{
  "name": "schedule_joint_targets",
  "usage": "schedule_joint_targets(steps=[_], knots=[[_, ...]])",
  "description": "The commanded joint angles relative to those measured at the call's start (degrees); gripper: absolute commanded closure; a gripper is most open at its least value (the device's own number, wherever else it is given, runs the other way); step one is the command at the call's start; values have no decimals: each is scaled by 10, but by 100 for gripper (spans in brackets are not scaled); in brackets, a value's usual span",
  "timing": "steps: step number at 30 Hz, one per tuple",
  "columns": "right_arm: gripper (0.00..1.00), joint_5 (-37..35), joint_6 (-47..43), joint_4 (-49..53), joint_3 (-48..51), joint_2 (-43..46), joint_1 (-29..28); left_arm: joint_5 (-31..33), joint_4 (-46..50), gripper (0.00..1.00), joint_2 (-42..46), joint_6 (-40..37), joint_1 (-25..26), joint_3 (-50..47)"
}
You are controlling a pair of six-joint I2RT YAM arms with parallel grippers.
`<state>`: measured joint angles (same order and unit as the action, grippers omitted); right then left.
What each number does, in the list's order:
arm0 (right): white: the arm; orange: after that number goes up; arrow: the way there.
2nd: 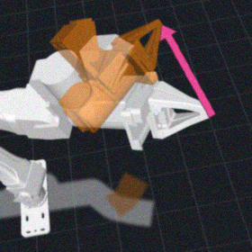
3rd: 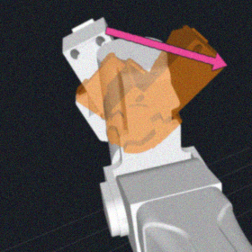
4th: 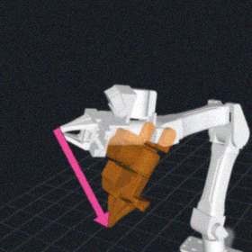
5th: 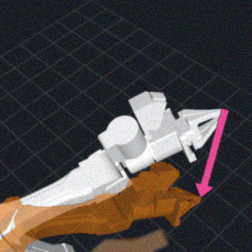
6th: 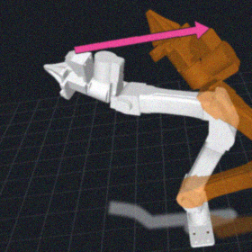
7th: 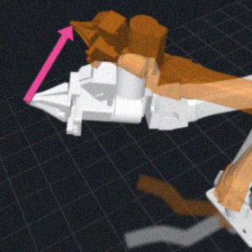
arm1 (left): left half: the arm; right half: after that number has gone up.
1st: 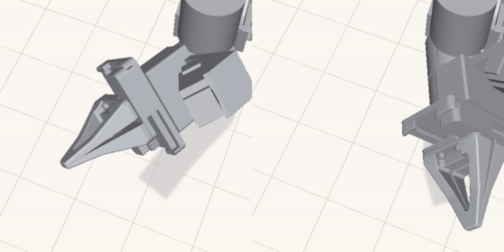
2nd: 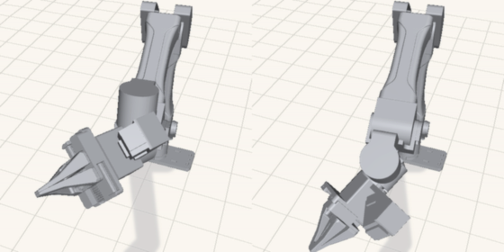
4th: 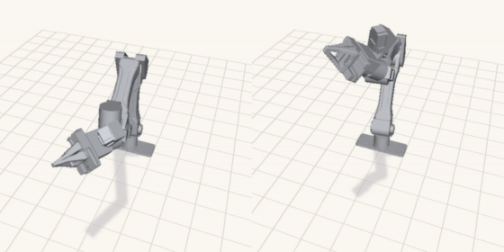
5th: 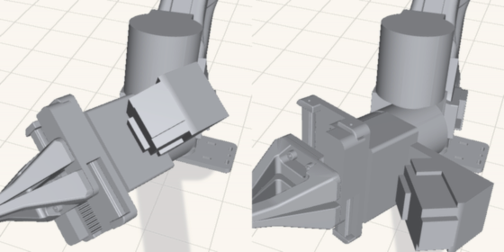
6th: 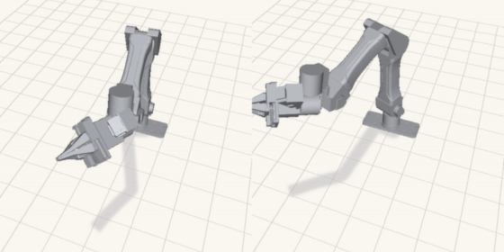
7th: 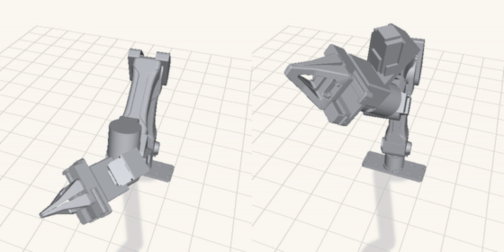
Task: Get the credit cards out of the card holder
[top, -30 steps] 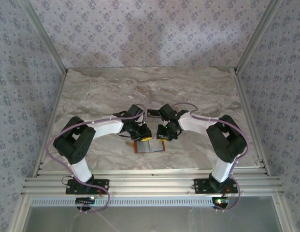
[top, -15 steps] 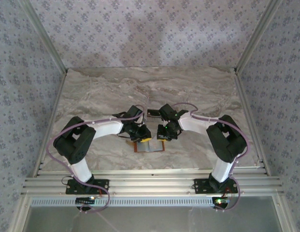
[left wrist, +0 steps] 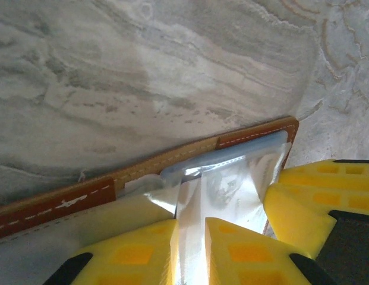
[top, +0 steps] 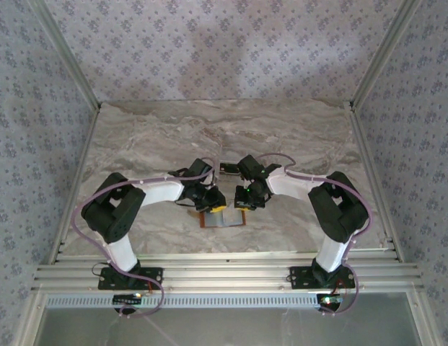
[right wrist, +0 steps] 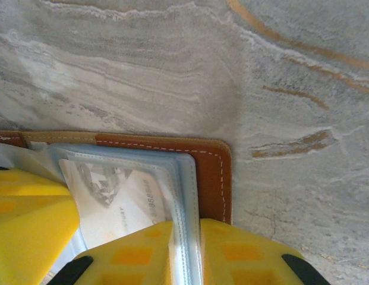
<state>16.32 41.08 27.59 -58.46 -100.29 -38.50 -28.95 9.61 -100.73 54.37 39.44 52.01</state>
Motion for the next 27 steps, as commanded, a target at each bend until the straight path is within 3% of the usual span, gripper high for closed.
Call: schedule_joint_targets(steps=[1, 6, 22, 27], knots=[[82, -13, -7, 24, 8, -9, -3, -16, -29, 79, -21, 13, 0, -14], [82, -14, -6, 24, 10, -8, -3, -17, -50, 81, -17, 17, 0, -24], [82, -17, -5, 30, 11, 2, -3, 127, 140, 69, -7, -59, 33, 51], [82, -16, -5, 28, 12, 4, -3, 127, 133, 69, -10, -56, 36, 49]])
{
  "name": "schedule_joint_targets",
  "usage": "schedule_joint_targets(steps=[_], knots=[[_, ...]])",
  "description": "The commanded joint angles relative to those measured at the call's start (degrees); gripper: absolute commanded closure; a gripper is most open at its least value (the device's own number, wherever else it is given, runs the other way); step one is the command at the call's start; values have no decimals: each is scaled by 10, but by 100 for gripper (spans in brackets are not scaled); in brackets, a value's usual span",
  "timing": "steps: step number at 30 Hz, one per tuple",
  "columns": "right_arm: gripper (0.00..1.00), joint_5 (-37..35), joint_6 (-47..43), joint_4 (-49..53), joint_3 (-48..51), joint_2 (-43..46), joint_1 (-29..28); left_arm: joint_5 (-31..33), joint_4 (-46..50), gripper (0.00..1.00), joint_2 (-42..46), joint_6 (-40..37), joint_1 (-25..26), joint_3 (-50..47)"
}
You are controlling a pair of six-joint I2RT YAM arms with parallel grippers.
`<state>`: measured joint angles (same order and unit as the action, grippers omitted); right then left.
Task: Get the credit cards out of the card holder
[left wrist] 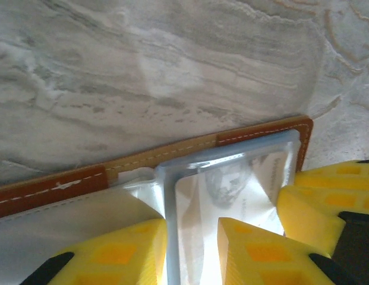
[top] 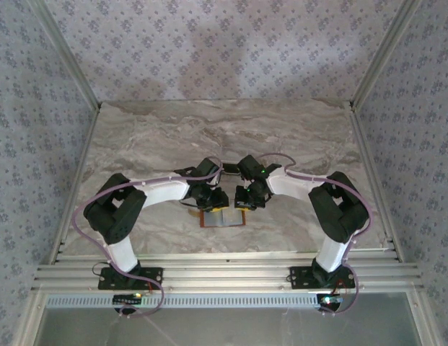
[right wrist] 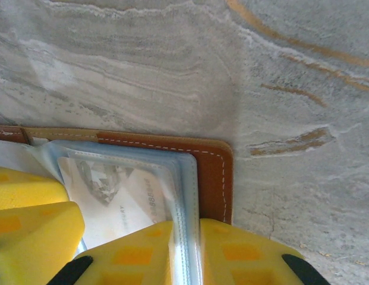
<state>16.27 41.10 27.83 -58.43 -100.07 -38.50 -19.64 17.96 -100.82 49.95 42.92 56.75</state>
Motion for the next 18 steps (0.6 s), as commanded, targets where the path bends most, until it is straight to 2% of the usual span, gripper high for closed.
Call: schedule_joint_targets(steps=[1, 9, 18], knots=[[82, -15, -5, 27, 11, 1, -3, 29, 39, 69, -9, -8, 3, -2], [82, -15, -5, 25, 13, 2, -3, -66, -143, 69, -9, 52, -12, -76], [82, -16, -3, 24, 17, 3, -3, -81, -208, 78, 32, 64, -26, -116]])
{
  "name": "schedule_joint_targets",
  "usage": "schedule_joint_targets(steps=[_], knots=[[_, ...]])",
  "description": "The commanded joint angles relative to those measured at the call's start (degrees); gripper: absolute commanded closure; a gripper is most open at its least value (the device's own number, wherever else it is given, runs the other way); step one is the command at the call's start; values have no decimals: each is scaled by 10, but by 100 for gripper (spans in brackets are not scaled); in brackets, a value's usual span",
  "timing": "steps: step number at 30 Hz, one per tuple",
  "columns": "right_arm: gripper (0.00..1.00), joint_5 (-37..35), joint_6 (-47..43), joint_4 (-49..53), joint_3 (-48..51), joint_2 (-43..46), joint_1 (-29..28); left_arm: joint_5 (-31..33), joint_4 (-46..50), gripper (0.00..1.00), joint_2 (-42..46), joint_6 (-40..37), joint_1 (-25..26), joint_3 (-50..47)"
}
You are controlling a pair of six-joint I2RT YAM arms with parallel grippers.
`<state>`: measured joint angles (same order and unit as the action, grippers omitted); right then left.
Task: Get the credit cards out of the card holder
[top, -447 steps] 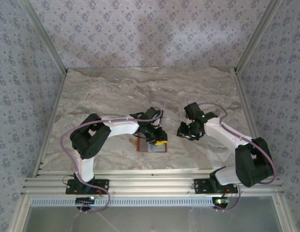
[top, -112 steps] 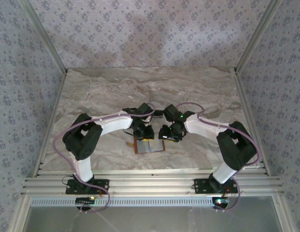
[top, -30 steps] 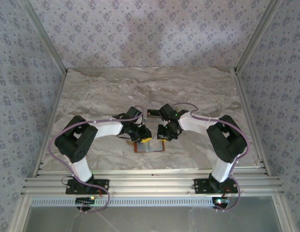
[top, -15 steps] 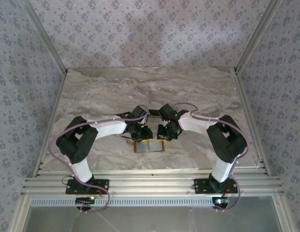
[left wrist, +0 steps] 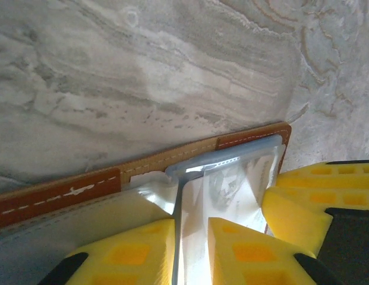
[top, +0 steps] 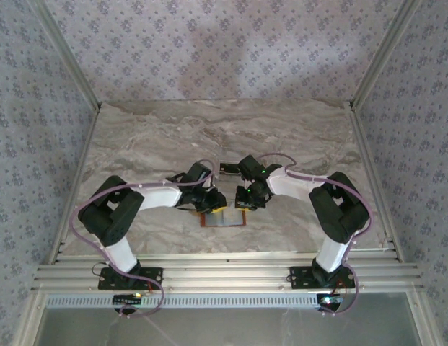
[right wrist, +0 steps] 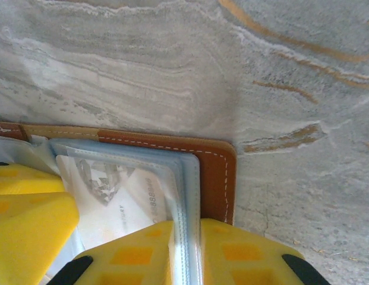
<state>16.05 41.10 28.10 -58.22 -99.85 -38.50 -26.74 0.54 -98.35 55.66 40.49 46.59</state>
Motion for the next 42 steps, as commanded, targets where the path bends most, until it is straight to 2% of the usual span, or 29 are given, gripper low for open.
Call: schedule_joint_targets(steps=[1, 7, 15, 26, 33, 38, 42], knots=[[82, -13, -3, 21, 14, 0, -3, -14, -42, 78, 9, 7, -2, -16], [82, -12, -2, 19, 14, -3, -5, -40, -87, 79, 1, 16, -4, -21], [82, -10, -2, 19, 14, -4, -6, -51, -130, 86, 2, 33, -10, -44], [82, -8, -2, 16, 15, -8, -6, -77, -187, 87, 3, 43, -13, -52], [81, -9, -3, 19, 15, -7, -5, -70, -179, 94, 15, 40, -16, -57], [73, -18, -2, 25, 17, -4, -3, -46, -117, 95, 44, 12, -19, -54], [72, -24, -2, 30, 19, -1, -2, -34, -77, 95, 63, -8, -24, -52]])
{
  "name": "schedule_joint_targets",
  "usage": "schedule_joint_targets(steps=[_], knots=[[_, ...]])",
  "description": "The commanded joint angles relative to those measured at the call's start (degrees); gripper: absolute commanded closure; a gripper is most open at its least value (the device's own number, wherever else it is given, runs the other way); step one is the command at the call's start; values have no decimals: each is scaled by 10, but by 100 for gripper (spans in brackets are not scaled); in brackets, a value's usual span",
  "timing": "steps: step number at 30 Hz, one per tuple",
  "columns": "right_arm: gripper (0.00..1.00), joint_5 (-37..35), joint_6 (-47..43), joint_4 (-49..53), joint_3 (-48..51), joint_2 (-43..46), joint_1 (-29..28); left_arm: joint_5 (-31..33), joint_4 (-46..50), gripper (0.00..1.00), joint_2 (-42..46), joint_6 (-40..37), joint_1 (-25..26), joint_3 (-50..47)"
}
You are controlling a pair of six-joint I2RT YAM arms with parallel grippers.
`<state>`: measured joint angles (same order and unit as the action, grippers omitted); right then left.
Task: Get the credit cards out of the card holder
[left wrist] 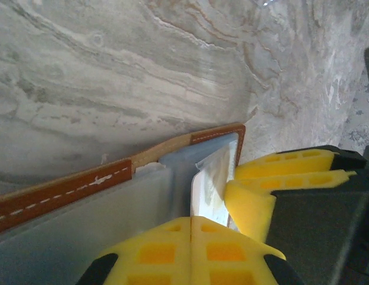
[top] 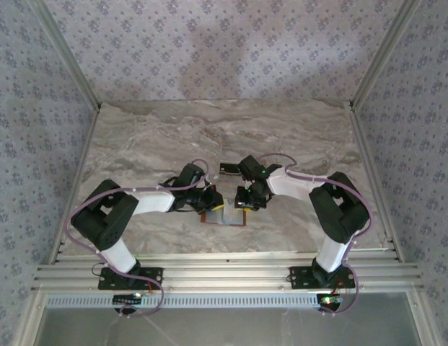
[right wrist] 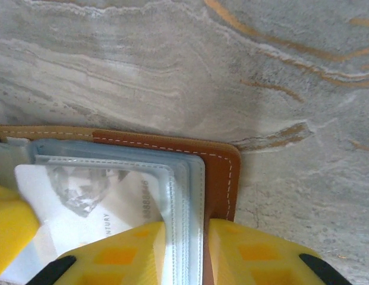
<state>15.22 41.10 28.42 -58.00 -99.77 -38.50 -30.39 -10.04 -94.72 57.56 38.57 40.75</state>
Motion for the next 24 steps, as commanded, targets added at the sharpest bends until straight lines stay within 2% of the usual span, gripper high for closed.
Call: schedule_joint_targets(steps=[1, 13, 24], knots=[[71, -17, -3, 26, 17, -2, -2, 5, 39, 96, 30, -32, -5, 8], [71, -16, -1, 26, 17, 5, -1, 36, 156, 96, 77, -90, -7, 38], [71, -16, -2, 38, 12, 28, 2, 84, 311, 96, 131, -159, -7, 99]])
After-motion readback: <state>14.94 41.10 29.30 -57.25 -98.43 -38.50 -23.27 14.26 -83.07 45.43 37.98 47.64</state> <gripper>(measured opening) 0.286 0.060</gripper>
